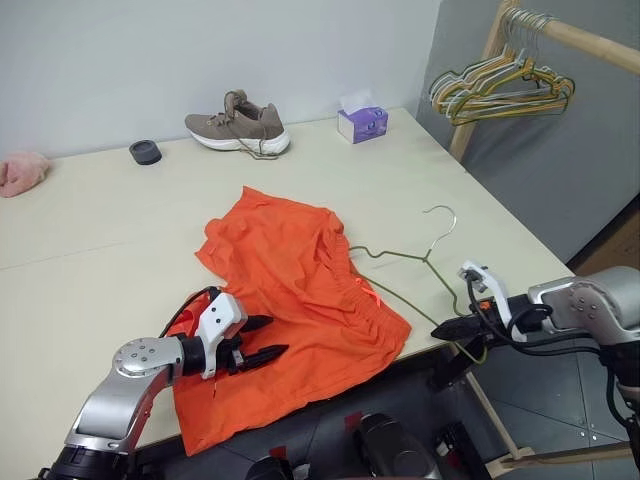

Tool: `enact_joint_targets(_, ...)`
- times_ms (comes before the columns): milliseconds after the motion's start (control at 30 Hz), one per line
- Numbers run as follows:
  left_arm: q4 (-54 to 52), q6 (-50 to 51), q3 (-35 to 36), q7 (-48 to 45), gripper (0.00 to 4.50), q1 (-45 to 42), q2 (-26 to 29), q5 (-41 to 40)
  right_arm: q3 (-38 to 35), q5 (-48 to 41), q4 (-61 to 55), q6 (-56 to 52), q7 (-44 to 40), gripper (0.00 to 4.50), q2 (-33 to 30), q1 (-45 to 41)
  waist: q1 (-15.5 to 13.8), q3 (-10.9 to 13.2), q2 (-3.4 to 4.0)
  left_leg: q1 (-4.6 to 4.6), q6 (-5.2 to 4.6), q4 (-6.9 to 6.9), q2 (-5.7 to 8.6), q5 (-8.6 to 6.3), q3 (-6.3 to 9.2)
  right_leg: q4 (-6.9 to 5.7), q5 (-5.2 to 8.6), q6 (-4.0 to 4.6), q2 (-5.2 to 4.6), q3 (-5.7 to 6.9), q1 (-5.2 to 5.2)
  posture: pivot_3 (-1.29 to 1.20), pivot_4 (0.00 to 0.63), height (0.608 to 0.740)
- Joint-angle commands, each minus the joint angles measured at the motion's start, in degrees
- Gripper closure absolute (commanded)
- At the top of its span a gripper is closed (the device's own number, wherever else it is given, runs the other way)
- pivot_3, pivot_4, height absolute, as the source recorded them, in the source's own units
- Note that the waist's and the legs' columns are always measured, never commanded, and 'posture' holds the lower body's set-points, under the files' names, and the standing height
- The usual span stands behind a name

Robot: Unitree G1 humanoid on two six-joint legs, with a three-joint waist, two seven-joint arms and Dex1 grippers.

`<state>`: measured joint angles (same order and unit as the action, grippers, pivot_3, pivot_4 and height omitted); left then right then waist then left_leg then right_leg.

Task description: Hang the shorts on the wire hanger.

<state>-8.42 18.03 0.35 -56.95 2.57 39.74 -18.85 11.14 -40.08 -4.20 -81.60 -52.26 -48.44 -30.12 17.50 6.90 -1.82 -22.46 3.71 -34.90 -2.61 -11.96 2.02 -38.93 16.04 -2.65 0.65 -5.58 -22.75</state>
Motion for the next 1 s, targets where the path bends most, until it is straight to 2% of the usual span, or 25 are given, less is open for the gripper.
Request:
enact_joint_targets(33, -1.32, -1.37, 0.87, -0.05, 1.15, 0.95, 0.37, -0.13, 2.19, 1.25, 1.68, 3.50, -3.07, 4.50, -0.36, -3.01, -0.09, 0.00, 0.00, 0.00, 0.00, 0.00, 0.00, 0.00, 0.00, 0.00, 0.00, 0.00, 0.00, 0.00, 0.00, -0.20, 0.060, 0.740)
enact_joint_targets(333, -0.63, -0.90, 0.19, 0.40, 1.15, -0.44, 0.07, -0.02, 8.23, 4.54, 6.66, 10.70, -11.13, 4.50, 0.84, -8.33, -0.16, 0.00, 0.01, -0.05, 0.00, -0.01, 0.00, 0.00, 0.01, -0.02, -0.01, -0.01, 0.00, 0.02, -0.06, -0.19, 0.059, 0.740)
enact_joint_targets(467, -1.63, -0.56, 0.07, 0.70, 1.15, -0.20, -0.08, -0.14, 9.93, 8.05, 11.38, 11.11, -7.74, 4.50, 5.51, -9.53, -0.13, -0.02, 0.00, -0.08, 0.00, -0.02, 0.00, 0.00, 0.01, -0.02, -0.01, -0.01, 0.00, 0.01, -0.07, -0.18, 0.062, 0.740)
enact_joint_targets(633, -2.99, -0.50, 0.72, 1.08, 1.15, 1.32, 0.12, -0.45, 5.21, 9.37, 16.74, 7.03, -0.40, 4.50, 13.35, -11.54, -0.12, -0.05, 0.01, -0.13, 0.00, -0.04, -0.01, 0.01, 0.02, -0.13, -0.03, -0.03, 0.02, -0.03, -0.18, -0.18, 0.062, 0.740)
enact_joint_targets(800, -3.21, -0.46, 0.52, 1.64, 1.15, 1.64, -0.14, -0.58, -3.99, 6.41, 17.44, 0.04, 3.74, 4.50, 19.04, -13.74, -0.86, -0.06, 0.02, -0.26, 0.00, -0.10, 0.00, 0.01, 0.06, -0.14, -0.06, -0.07, 0.03, 0.00, -0.25, -0.18, 0.062, 0.740)
enact_joint_targets(1000, -2.82, 0.14, 0.34, 2.03, 1.15, 0.60, -0.83, -0.86, -9.46, 3.94, 11.58, -1.60, 5.74, 4.50, 21.17, -15.59, -1.82, -0.06, 0.04, -0.45, 0.00, -0.11, 0.00, 0.01, 0.05, -0.12, -0.07, -0.07, 0.03, -0.01, -0.45, -0.19, 0.059, 0.740)
